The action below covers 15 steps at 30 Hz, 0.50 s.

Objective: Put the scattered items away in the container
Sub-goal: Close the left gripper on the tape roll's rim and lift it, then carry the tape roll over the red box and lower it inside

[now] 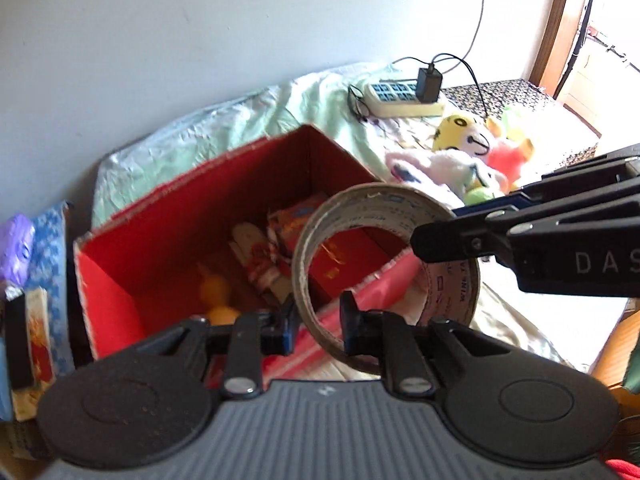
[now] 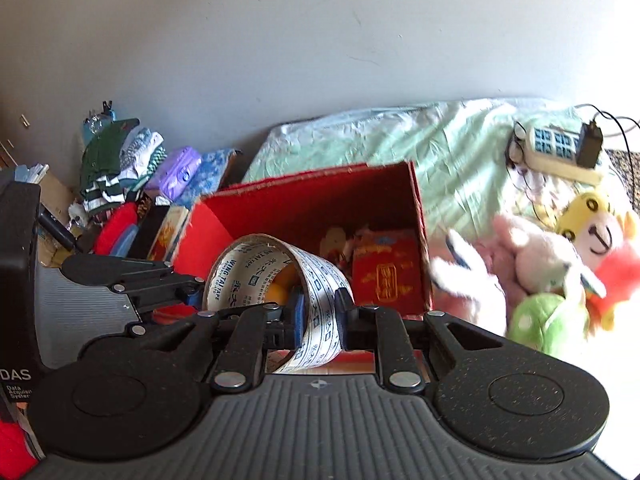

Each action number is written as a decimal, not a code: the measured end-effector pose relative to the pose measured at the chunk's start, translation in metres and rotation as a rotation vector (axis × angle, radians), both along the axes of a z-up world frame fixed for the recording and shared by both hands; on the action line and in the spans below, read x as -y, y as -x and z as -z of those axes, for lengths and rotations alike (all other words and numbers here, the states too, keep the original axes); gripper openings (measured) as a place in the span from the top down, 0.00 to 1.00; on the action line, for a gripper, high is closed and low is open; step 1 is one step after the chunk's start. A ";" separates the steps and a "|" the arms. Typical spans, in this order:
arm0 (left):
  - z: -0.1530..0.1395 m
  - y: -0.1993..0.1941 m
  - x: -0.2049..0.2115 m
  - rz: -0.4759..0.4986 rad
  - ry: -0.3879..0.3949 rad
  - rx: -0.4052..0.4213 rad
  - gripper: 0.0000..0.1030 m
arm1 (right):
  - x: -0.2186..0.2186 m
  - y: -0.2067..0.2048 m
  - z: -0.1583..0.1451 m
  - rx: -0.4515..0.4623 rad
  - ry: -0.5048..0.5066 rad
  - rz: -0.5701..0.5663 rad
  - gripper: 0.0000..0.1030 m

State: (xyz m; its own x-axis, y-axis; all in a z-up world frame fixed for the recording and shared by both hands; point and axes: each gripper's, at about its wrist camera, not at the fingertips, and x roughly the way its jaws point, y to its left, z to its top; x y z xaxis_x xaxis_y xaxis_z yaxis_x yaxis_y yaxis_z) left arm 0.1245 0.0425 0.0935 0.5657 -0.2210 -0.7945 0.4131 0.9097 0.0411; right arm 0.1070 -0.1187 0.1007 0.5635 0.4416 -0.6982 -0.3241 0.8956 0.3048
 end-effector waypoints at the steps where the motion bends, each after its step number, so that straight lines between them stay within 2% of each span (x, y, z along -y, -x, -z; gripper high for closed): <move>1: -0.004 -0.009 -0.005 -0.009 -0.017 0.008 0.86 | -0.006 -0.008 0.001 0.007 -0.009 -0.008 0.84; 4: -0.010 -0.033 -0.025 -0.043 -0.066 0.007 0.86 | -0.026 -0.033 0.009 0.001 -0.036 -0.042 0.85; 8: -0.004 -0.060 -0.049 -0.100 -0.148 -0.016 0.86 | -0.051 -0.067 0.031 -0.063 -0.080 -0.081 0.86; 15: 0.044 -0.102 -0.075 -0.202 -0.231 -0.155 0.87 | -0.088 -0.118 0.075 -0.197 -0.092 -0.152 0.86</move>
State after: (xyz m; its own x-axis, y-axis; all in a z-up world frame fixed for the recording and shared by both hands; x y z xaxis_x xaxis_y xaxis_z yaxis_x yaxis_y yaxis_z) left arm 0.2266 0.1172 0.0493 0.4487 0.0786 -0.8902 0.2431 0.9478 0.2062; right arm 0.2250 -0.0310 0.0253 0.3428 0.5775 -0.7409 -0.3795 0.8066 0.4531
